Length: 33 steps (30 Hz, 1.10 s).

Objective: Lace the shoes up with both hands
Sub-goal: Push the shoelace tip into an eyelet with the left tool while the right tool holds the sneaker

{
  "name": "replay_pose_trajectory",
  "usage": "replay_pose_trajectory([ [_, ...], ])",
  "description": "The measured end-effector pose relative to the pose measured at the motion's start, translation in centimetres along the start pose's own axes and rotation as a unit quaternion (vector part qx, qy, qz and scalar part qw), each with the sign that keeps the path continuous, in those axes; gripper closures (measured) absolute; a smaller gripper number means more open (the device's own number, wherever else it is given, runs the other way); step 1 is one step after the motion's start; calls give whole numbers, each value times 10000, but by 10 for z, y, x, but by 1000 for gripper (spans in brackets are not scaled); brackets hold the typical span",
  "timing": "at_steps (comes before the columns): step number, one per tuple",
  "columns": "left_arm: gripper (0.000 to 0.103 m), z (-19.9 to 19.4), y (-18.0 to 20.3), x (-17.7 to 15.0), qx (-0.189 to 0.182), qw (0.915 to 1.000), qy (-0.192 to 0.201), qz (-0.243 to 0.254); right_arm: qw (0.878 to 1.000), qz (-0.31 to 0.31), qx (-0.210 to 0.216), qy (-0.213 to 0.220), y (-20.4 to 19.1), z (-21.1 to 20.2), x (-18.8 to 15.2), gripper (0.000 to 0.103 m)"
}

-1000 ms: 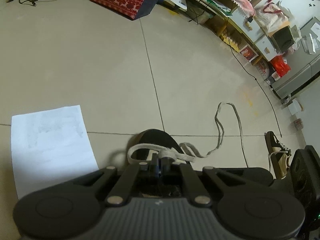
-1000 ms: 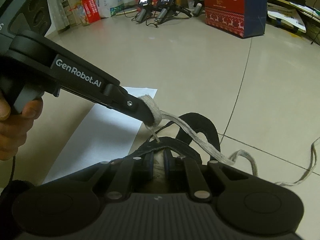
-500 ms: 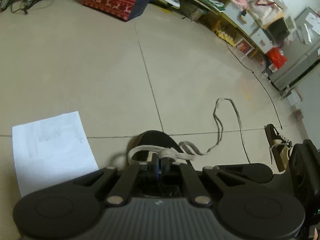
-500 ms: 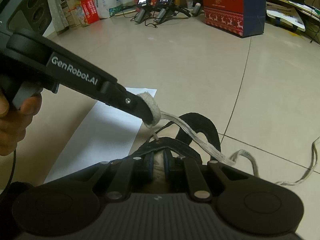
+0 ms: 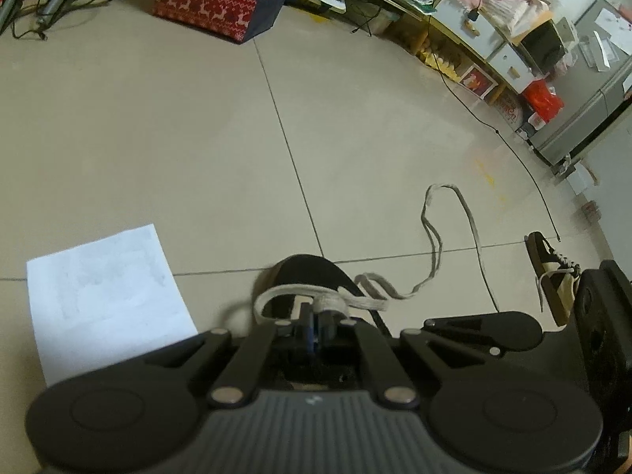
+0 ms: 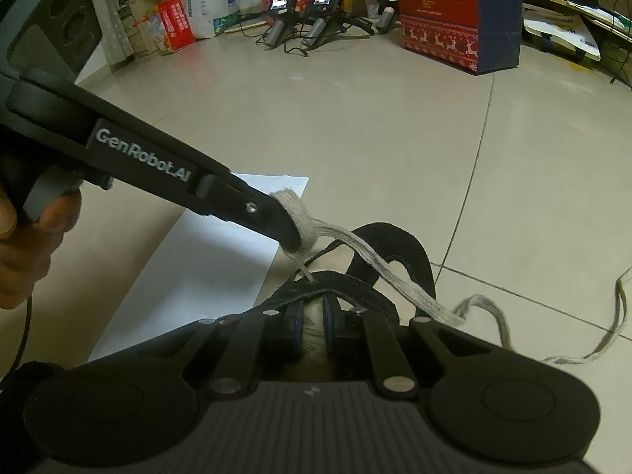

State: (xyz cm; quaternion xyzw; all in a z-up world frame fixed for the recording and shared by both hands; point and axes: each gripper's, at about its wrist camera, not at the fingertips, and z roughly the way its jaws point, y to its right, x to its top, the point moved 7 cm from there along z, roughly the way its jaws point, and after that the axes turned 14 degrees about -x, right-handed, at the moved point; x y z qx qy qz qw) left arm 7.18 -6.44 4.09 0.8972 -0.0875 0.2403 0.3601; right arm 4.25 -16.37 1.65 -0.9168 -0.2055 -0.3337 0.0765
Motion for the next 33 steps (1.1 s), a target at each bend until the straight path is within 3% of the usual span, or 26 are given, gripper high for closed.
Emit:
replay_pose_trajectory([
  [14, 101, 1, 6, 2, -173, 9998, -19, -48, 10000, 10, 31, 0, 5, 0, 3, 91],
  [33, 101, 11, 2, 1, -107, 9998, -140, 52, 9999, -52, 90, -20, 4, -1, 2, 91],
])
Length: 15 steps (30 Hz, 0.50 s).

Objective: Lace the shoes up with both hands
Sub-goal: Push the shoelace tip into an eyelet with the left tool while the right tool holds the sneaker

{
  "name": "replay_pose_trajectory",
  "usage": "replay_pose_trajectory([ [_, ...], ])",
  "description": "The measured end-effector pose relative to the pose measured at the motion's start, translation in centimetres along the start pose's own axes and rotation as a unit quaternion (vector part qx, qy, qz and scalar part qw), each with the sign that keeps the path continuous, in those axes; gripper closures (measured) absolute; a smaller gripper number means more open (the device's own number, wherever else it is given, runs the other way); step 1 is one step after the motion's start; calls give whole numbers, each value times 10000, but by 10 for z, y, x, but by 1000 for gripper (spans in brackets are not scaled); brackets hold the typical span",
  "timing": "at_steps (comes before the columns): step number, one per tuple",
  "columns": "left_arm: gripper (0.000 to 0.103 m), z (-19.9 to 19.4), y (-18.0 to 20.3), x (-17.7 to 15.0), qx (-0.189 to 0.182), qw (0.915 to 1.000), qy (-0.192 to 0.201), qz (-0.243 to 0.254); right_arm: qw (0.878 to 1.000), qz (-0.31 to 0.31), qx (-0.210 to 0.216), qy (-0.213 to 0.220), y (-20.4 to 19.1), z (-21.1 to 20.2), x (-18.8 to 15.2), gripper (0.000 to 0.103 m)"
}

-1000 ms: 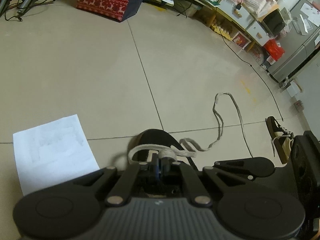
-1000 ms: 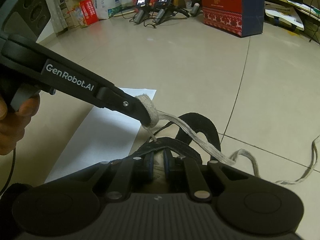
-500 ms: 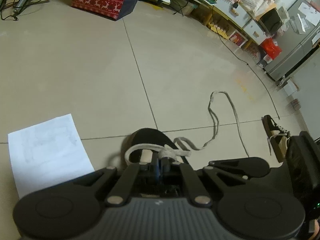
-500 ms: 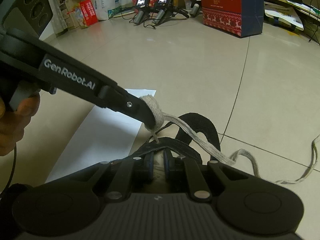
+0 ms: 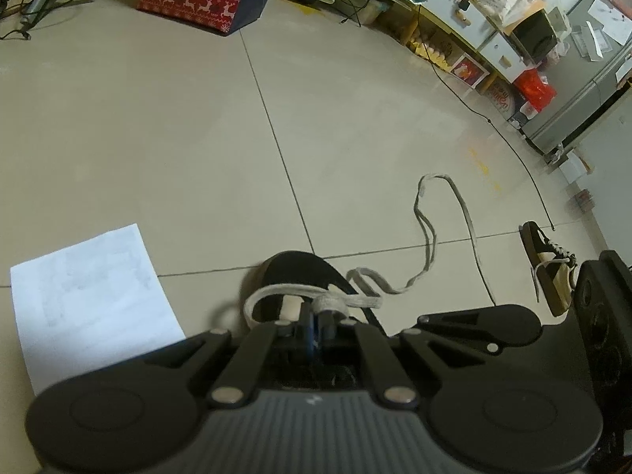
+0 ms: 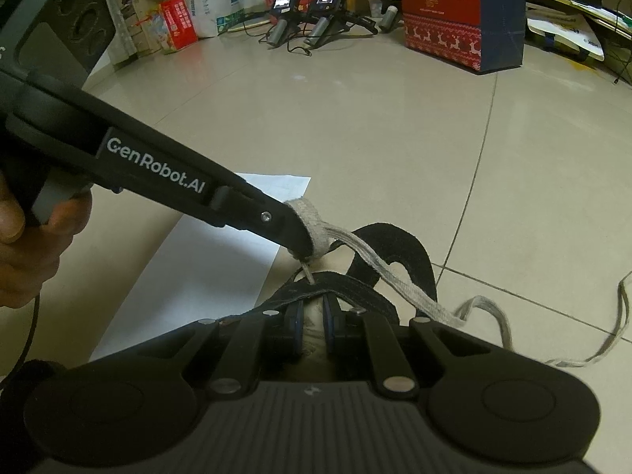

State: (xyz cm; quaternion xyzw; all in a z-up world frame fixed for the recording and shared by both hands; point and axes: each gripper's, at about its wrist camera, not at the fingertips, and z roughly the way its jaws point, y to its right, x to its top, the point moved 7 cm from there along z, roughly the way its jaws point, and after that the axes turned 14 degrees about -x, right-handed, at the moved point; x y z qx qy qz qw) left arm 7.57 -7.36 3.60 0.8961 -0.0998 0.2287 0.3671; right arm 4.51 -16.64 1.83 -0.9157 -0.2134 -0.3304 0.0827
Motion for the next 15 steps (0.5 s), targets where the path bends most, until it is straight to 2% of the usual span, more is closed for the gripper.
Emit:
replay_pose_trajectory([
  [5, 101, -1, 6, -2, -91, 9999, 13, 49, 9999, 39, 66, -72, 1, -1, 0, 91],
  [15, 101, 2, 4, -4, -31, 10000, 45, 75, 9998, 134, 91, -124, 0, 2, 0, 91],
])
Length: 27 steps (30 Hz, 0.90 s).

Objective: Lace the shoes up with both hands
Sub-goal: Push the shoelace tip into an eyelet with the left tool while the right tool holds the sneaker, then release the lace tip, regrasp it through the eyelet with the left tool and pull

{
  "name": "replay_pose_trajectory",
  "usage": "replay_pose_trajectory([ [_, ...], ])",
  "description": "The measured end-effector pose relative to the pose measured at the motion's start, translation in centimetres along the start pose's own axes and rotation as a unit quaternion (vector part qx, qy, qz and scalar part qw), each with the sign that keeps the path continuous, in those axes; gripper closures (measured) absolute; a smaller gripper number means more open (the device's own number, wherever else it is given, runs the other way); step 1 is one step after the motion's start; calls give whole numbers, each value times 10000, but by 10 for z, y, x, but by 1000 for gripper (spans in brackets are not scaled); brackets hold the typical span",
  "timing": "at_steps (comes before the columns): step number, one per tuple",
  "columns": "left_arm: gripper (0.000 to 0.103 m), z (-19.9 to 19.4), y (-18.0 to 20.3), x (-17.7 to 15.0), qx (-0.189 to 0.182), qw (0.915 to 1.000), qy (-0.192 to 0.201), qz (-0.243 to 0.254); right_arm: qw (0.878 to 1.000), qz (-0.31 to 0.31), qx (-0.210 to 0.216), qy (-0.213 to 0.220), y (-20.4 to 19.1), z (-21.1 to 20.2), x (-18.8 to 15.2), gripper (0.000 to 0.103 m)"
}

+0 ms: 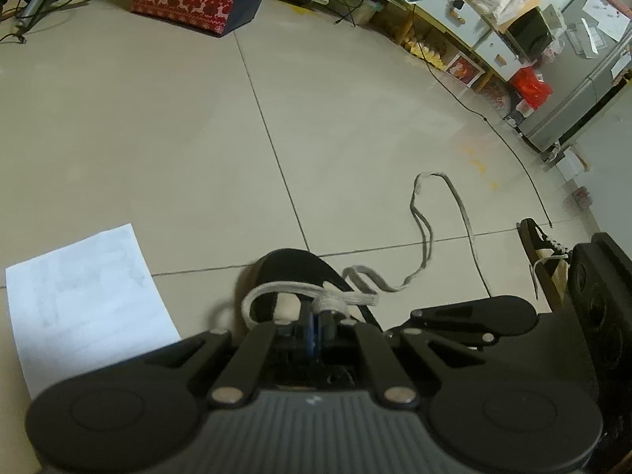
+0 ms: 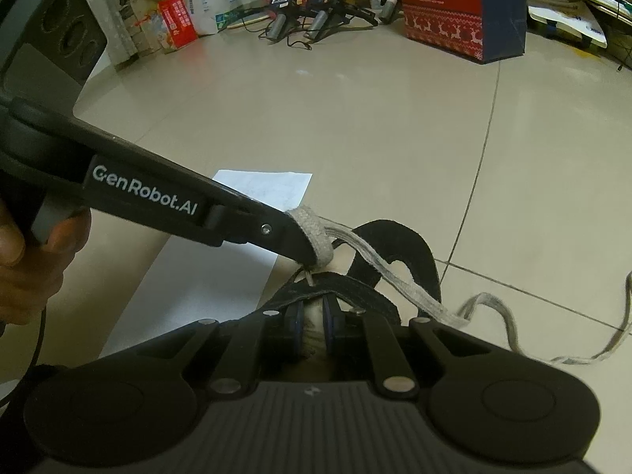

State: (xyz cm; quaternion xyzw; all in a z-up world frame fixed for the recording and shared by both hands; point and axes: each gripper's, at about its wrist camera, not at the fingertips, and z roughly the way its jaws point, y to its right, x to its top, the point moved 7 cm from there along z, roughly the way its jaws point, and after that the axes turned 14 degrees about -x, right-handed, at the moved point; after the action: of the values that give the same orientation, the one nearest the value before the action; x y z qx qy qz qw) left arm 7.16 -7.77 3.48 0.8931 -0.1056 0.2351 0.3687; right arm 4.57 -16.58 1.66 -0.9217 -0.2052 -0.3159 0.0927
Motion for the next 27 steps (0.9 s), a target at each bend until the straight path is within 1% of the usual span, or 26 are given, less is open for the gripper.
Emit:
replay_pose_trajectory([
  [3, 101, 5, -2, -3, -100, 9999, -39, -123, 10000, 22, 0, 0, 0, 0, 0, 91],
  [4, 101, 6, -2, -6, -83, 9998, -90, -136, 10000, 25, 6, -8, 0, 0, 0, 91],
  [8, 101, 2, -1, -10, -11, 10000, -10, -16, 9999, 151, 53, -28, 3, 3, 0, 91],
  [12, 101, 4, -9, -7, -64, 9997, -5, -220, 9998, 149, 97, -48, 3, 6, 1, 91],
  [14, 101, 4, -5, -9, -119, 9997, -15, -191, 9998, 138, 112, -72, 2, 8, 2, 91],
  [16, 101, 5, -3, -12, -78, 9999, -6, -149, 9998, 120, 120, -97, 2, 9, 2, 91],
  [18, 101, 5, -5, -12, -102, 9997, 23, -240, 9997, 177, 160, -91, 2, 11, 2, 91],
  [21, 101, 6, -12, -12, -149, 9986, 88, -509, 9995, 228, 236, -39, 4, 11, 0, 92],
  [22, 101, 6, -11, -12, -146, 9985, 109, -507, 9994, 236, 258, -19, 4, 11, -1, 95],
  [23, 101, 6, -10, -13, -139, 9986, 128, -502, 9997, 157, 176, 24, 2, 9, -1, 99],
  [25, 97, 4, -7, -14, -127, 9986, 168, -491, 9999, -38, -28, 119, -3, 5, -2, 99],
  [26, 95, 1, -8, -14, -127, 9983, 207, -533, 9999, 25, -83, 136, -2, 2, -2, 99],
  [27, 90, -2, -8, -15, -128, 9980, 247, -569, 9998, 114, -114, 146, -1, 0, -2, 99],
])
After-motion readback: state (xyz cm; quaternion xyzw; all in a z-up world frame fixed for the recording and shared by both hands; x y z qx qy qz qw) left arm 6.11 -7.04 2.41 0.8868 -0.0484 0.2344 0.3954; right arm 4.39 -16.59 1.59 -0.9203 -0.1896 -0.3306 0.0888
